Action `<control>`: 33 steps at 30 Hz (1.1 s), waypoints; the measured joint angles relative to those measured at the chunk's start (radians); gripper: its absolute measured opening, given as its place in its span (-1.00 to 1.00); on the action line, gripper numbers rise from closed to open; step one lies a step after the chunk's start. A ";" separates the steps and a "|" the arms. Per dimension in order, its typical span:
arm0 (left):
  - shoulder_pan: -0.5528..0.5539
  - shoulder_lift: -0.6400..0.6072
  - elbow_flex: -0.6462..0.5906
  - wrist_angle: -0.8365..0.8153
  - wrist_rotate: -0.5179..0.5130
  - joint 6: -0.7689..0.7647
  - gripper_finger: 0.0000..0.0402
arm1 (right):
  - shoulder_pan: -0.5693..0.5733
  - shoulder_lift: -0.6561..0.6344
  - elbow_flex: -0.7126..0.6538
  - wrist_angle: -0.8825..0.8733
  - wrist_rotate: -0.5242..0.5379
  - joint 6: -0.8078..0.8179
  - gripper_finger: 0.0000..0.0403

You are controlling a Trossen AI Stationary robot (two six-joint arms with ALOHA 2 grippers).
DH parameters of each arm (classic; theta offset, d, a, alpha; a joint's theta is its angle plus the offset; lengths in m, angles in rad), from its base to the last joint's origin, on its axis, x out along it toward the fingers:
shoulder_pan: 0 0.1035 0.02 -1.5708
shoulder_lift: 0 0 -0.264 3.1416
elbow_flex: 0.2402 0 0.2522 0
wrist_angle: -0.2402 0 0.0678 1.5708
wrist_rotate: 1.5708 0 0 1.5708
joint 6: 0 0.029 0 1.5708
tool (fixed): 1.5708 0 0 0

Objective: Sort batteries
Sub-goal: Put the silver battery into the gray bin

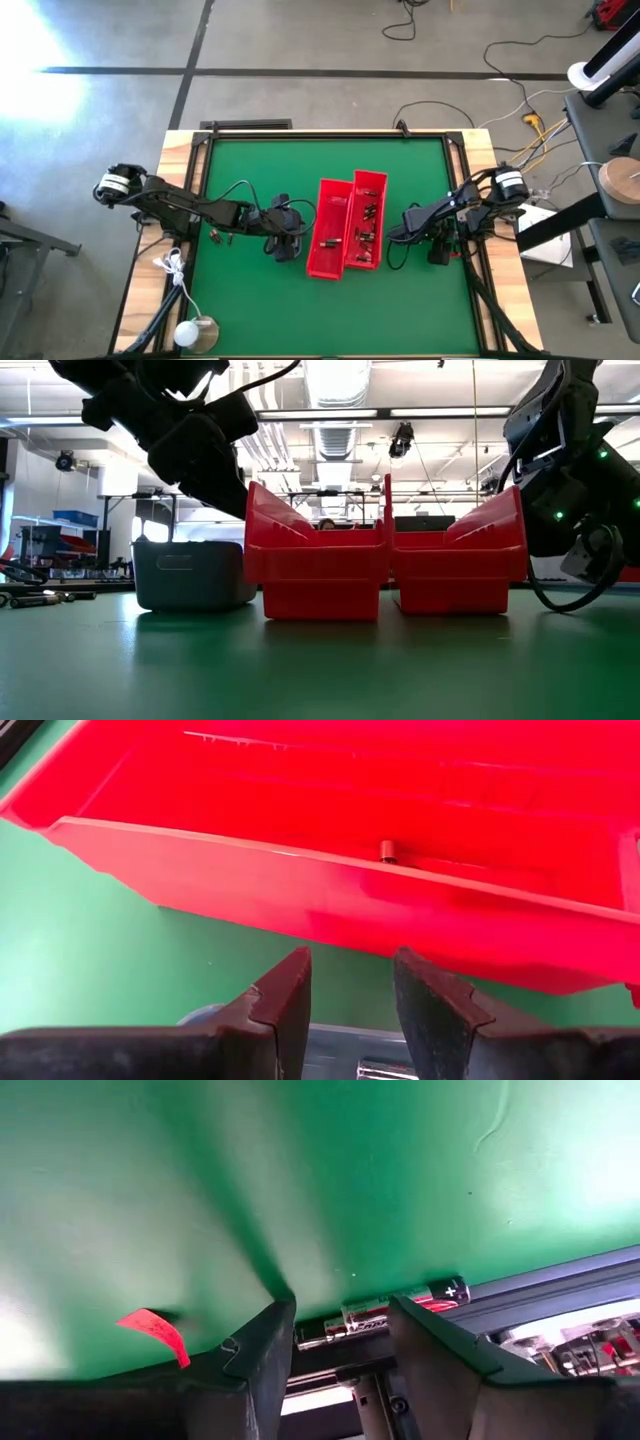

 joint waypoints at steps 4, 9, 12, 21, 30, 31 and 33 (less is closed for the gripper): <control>0.000 0.000 0.000 0.000 0.000 -0.007 -0.39 | 0.003 -0.007 0.030 -0.036 0.008 0.007 -0.15; 0.000 0.000 0.001 0.001 0.000 -0.007 -0.39 | 0.004 -0.051 0.060 -0.062 0.100 0.054 -0.09; 0.000 0.000 0.001 0.001 0.000 -0.008 -0.39 | 0.002 -0.049 0.056 -0.058 0.104 0.063 -0.03; 0.000 0.000 0.001 0.001 0.000 -0.011 -0.39 | -0.017 0.040 0.055 -0.061 0.112 0.025 0.20; 0.000 0.000 0.001 0.001 0.000 -0.014 -0.39 | -0.055 0.103 0.054 -0.064 0.112 -0.120 0.30; 0.000 0.000 0.001 0.000 0.000 -0.015 -0.39 | -0.056 0.108 0.054 -0.061 0.107 -0.136 0.30; 0.000 0.000 0.001 0.000 0.000 -0.015 -0.39 | -0.060 0.115 0.053 -0.052 0.089 -0.162 0.30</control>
